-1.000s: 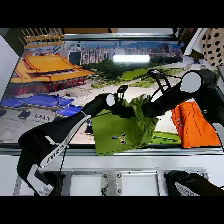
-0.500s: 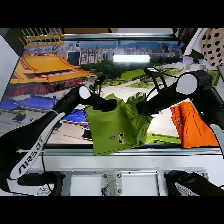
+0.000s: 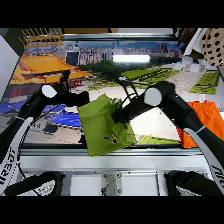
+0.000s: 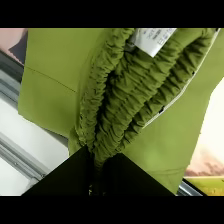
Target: Fold the clothes and pants, and hang the long-sleeved shirts on hangers.
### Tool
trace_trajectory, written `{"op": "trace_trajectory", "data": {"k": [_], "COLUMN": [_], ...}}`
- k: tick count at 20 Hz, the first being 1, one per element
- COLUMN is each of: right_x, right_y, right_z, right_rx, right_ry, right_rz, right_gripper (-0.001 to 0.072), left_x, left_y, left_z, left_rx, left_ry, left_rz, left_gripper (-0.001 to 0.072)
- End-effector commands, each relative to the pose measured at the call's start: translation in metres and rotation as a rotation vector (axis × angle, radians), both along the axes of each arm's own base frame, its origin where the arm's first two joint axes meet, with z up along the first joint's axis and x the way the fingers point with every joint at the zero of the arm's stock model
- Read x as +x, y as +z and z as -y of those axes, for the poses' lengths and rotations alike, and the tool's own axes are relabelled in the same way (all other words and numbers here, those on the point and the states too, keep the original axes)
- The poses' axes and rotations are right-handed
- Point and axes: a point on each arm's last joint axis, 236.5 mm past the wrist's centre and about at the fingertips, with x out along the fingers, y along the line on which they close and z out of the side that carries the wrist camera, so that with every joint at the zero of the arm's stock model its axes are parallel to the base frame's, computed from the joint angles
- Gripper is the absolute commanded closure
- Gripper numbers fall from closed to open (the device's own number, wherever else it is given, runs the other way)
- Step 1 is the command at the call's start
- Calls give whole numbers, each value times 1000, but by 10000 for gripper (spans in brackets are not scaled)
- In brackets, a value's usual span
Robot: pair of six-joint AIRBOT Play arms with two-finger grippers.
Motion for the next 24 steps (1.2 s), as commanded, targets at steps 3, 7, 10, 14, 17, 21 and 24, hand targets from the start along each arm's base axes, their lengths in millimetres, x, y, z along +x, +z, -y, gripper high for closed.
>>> {"op": "trace_trajectory", "data": {"k": [3, 7, 10, 14, 17, 21, 24], "right_x": [-6, -16, -26, 9, 46, 56, 72], "right_y": [-36, -60, -42, -3, -30, -104, -137], "right_z": [-86, -159, -190, -152, -59, 55, 75], "right_rx": [78, 234, 373, 401, 253, 124, 174], "right_ry": [83, 65, 128, 125, 39, -84, -149], "right_rz": [84, 85, 111, 216, 156, -129, -221], "right_gripper": [679, 287, 47, 51, 50, 50, 51], "left_x": [11, 17, 18, 13, -4, -41, -71], "left_y": [21, 35, 43, 57, 64, 40, 24], "left_z": [-48, -77, -86, -94, -87, -59, -29], "left_rx": [2, 2, 6, 70, 96, 76, 19], "left_ry": [100, 171, 184, 149, 102, 44, 3], "left_rz": [54, 87, 112, 171, 178, 133, 96], "left_gripper": [701, 701, 702, 702, 702, 701, 701]}}
